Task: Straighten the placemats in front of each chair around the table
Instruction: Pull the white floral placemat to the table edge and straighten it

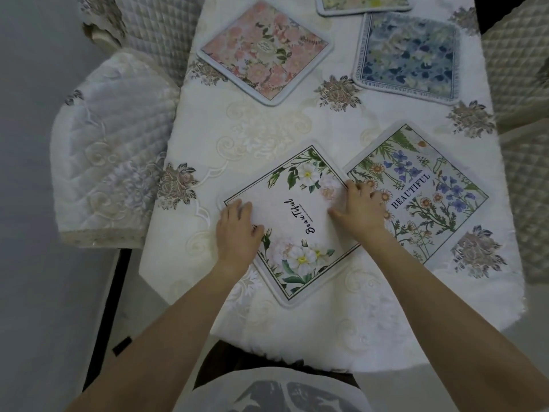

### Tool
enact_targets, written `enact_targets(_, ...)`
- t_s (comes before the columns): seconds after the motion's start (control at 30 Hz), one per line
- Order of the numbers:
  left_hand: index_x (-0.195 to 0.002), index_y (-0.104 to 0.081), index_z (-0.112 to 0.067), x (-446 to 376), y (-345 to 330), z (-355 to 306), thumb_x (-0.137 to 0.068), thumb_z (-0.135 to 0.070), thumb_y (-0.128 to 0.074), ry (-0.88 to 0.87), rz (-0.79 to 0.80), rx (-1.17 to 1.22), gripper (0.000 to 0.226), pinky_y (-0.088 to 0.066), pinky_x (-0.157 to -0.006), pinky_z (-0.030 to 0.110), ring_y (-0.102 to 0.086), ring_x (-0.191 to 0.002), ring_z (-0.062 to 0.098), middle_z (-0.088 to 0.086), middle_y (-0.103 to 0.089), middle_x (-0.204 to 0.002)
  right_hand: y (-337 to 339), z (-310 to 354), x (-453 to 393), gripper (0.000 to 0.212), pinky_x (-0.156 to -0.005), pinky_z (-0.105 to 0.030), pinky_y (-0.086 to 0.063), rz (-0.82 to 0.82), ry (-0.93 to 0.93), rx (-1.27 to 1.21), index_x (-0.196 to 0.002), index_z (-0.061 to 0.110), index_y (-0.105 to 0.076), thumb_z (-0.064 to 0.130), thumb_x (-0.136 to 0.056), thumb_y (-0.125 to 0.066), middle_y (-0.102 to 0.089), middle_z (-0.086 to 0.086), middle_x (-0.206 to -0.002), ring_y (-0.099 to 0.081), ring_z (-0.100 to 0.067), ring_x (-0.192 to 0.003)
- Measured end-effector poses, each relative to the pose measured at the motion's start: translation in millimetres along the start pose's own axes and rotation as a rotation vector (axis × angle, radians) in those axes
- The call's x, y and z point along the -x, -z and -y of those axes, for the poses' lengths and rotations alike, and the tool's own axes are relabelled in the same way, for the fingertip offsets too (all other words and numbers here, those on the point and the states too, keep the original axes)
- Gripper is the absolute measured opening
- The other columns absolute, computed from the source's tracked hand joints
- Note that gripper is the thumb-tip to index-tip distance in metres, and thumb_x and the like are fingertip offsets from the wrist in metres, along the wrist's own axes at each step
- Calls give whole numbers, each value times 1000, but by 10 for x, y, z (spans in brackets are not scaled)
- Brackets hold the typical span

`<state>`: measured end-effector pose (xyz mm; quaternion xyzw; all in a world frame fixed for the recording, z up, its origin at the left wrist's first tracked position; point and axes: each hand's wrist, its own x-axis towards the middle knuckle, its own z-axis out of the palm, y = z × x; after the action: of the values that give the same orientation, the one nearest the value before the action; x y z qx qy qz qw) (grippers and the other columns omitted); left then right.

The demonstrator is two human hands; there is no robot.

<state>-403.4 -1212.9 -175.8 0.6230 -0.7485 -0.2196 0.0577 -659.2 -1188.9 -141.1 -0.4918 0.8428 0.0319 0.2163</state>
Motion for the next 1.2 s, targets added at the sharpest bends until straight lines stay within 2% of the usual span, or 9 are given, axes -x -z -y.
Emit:
enact_targets(0.23, -135, -34, 0, 208, 7, -195, -81, -3, -61, 510, -126, 486, 61, -43, -91, 36, -46, -107, 34, 24, -38, -128, -87, -68, 6, 84, -99, -50, -38, 31, -69, -86, -139, 0, -27, 45, -79, -66, -30, -28, -144, -36, -46, -128)
enact_targets(0.43, -123, -42, -3, 219, 15, -169, -86, -3, -52, 565, -91, 782, 38, -37, -41, 5, -47, -62, 2, 5, -57, -94, -86, -131, 38, 25, -59, -32, -40, -40, -87, -301, -112, -2, -46, 13, -92, -49, -60, -21, -103, -59, -33, -80)
enact_targets(0.53, -127, -40, -8, 207, 26, -124, -89, -5, -50, 508, -46, 817, 39, -34, -47, 6, -47, -71, 9, -2, -50, -101, -54, -137, 40, 21, -48, -27, -27, -51, -79, -359, -110, 0, -46, 1, -90, -42, -58, -16, -88, -49, -25, -64)
enact_targets(0.63, -129, -39, -8, 139, 67, -84, -90, -4, -49, 478, -21, 824, 40, -39, -55, 10, -48, -72, 9, 1, -51, -106, -35, -151, 35, 22, -59, -31, -38, -32, -64, -397, -112, 2, -46, 1, -90, -42, -57, -15, -89, -53, -29, -74)
enact_targets(0.73, -135, -37, -8, 48, 118, -64, -91, -4, -48, 441, -23, 809, 46, -38, -75, 16, -48, -95, 15, 2, -51, -120, -46, -155, 30, 23, -55, -29, -36, -36, -77, -468, -111, 5, -47, 2, -89, -43, -57, -13, -87, -53, -27, -71)
enact_targets(0.8, -143, -28, -10, -54, 157, -33, -92, -4, -48, 425, -6, 773, 55, -29, -80, 8, -44, -111, 15, 2, -45, -131, -86, -158, 40, 20, -49, -25, -31, -19, -106, -522, -108, 5, -47, 2, -89, -45, -55, -9, -82, -51, -24, -69)
enact_targets(0.9, -146, -23, -11, -237, 211, 33, -92, -5, -48, 406, 80, 684, 59, -29, -82, 16, -42, -128, 27, 10, -40, -146, -150, -174, 47, 13, -47, -23, -31, 72, -163, -523, -95, 8, -42, 3, -86, -48, -53, -4, -79, -51, -22, -71)
enact_targets(1.07, -134, -33, -1, -277, 212, 71, -91, -10, -52, 463, 139, 635, 48, -36, -82, 26, -51, -110, 30, 16, -51, -122, 32, 83, -115, 38, -66, -35, -43, -24, -42, -127, -115, -1, -43, 18, -85, -58, -55, -22, -110, -55, -35, -94)
enact_targets(1.2, -97, -44, -5, -148, 208, 122, -87, -14, -55, 475, 67, 596, 17, -32, -52, 28, -45, -64, 18, 0, -47, -74, 200, 528, -361, 47, -83, -44, -47, -79, 283, 81, -128, 3, -41, 9, -84, -54, -52, -21, -124, -48, -38, -112)
